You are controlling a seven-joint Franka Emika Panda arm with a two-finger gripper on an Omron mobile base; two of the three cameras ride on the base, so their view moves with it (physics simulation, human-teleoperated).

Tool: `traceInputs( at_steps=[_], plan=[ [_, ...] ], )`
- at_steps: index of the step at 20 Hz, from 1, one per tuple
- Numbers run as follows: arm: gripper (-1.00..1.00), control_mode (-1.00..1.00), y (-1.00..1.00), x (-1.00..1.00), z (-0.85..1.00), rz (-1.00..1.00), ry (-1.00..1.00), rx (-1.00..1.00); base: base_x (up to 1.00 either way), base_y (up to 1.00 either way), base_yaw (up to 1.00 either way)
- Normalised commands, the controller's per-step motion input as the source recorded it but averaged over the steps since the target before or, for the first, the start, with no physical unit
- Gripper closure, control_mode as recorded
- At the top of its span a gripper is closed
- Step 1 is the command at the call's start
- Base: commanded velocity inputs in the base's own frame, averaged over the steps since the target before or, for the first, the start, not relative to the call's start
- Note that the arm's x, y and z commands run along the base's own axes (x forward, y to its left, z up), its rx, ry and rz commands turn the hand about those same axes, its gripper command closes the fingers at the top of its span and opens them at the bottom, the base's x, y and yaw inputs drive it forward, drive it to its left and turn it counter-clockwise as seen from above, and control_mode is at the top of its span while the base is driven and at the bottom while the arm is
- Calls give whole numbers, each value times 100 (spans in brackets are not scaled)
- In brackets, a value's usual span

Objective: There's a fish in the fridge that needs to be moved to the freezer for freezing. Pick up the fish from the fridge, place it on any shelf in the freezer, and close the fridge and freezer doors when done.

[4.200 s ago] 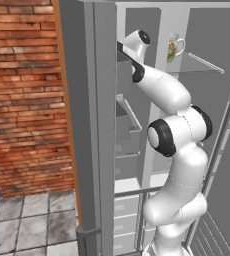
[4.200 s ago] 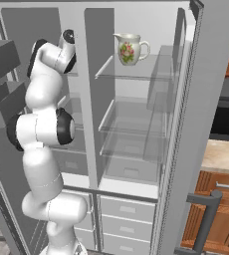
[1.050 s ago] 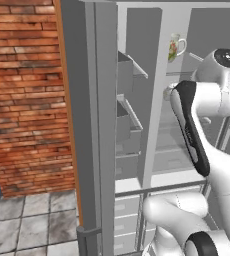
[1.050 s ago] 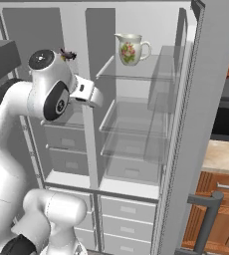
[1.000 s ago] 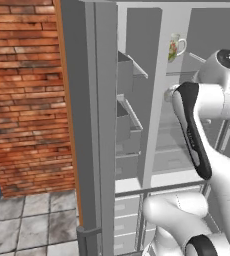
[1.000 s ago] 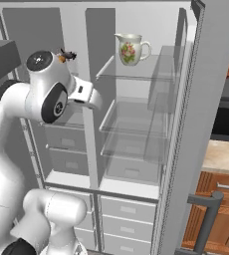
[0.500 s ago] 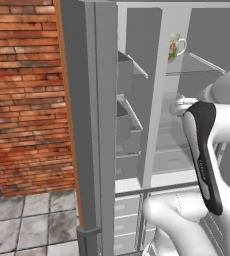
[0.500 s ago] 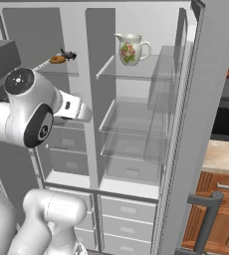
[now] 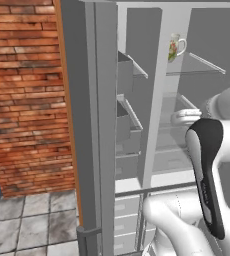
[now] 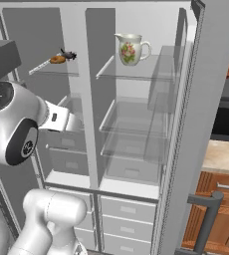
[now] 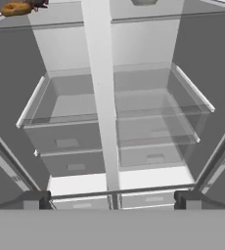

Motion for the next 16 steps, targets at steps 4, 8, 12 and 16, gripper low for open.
traceInputs(
  at_steps=[4, 8, 12, 16],
  plan=[
    [-100, 100, 0, -16, -4, 0, 0, 0, -15, 0, 0],
    [-100, 100, 0, 0, 0, 0, 0, 0, -40, 0, 0],
    [-100, 100, 0, 0, 0, 0, 0, 0, -52, -4, 0],
    [-100, 100, 0, 0, 0, 0, 0, 0, -23, -14, -1]
  ],
)
